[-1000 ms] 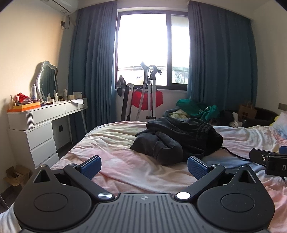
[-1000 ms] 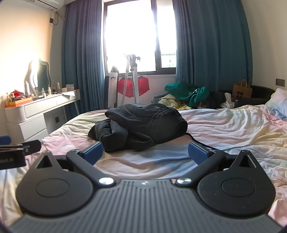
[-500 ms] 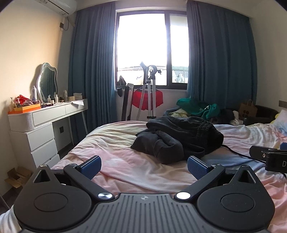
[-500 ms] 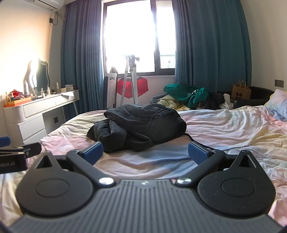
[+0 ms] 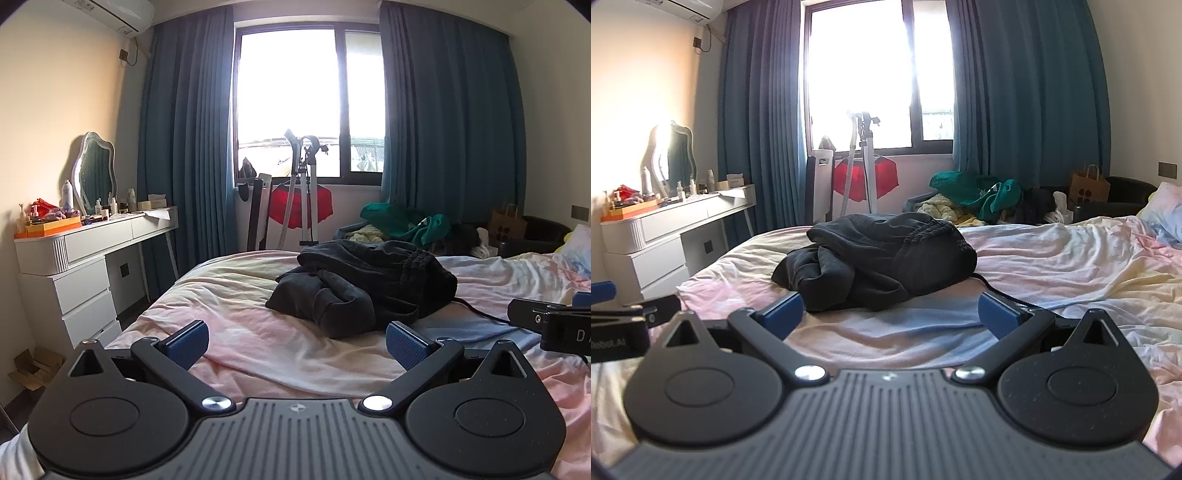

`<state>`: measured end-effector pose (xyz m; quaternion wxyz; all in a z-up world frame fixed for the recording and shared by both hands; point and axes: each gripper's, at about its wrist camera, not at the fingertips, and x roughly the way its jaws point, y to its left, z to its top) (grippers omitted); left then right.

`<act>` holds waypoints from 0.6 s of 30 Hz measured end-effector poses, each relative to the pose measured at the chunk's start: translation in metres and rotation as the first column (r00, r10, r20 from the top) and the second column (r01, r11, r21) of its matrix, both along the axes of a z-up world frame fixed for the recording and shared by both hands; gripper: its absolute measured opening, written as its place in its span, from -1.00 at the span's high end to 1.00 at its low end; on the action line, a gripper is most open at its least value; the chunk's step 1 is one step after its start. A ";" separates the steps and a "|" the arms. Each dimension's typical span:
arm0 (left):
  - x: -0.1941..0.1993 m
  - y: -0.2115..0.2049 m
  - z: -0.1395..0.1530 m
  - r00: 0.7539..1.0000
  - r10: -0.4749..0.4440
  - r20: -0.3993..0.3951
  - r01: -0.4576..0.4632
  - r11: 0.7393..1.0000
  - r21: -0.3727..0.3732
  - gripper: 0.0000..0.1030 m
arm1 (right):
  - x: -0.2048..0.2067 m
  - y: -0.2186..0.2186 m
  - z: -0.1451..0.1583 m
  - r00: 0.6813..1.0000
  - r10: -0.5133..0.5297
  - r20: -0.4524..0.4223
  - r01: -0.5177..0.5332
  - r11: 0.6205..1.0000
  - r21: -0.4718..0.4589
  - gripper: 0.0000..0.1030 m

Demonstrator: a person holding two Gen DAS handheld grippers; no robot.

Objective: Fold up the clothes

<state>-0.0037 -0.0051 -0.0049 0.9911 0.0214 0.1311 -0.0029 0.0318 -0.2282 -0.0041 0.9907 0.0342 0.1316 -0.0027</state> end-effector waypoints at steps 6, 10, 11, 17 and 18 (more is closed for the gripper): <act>0.001 -0.001 -0.001 1.000 -0.001 -0.001 0.001 1.000 -0.001 -0.99 | 0.000 0.001 -0.001 1.000 0.005 -0.006 -0.005 1.000 -0.001 -1.00; 0.001 -0.001 -0.003 1.000 -0.003 -0.001 0.003 1.000 0.000 -0.99 | 0.000 -0.001 0.000 1.000 -0.007 -0.007 0.007 1.000 0.004 -1.00; 0.001 -0.001 -0.004 1.000 -0.002 0.000 0.002 1.000 0.002 -0.99 | -0.002 -0.001 0.001 1.000 -0.028 0.008 0.028 1.000 0.003 -1.00; 0.010 -0.006 -0.014 1.000 -0.021 -0.015 0.021 0.999 0.024 -0.99 | 0.000 0.001 0.030 0.996 -0.056 0.067 0.053 0.998 0.038 -1.00; 0.011 -0.007 -0.016 0.999 -0.029 -0.022 0.030 0.999 0.024 -0.99 | 0.002 0.001 0.038 0.995 -0.057 0.078 0.055 0.998 0.031 -1.00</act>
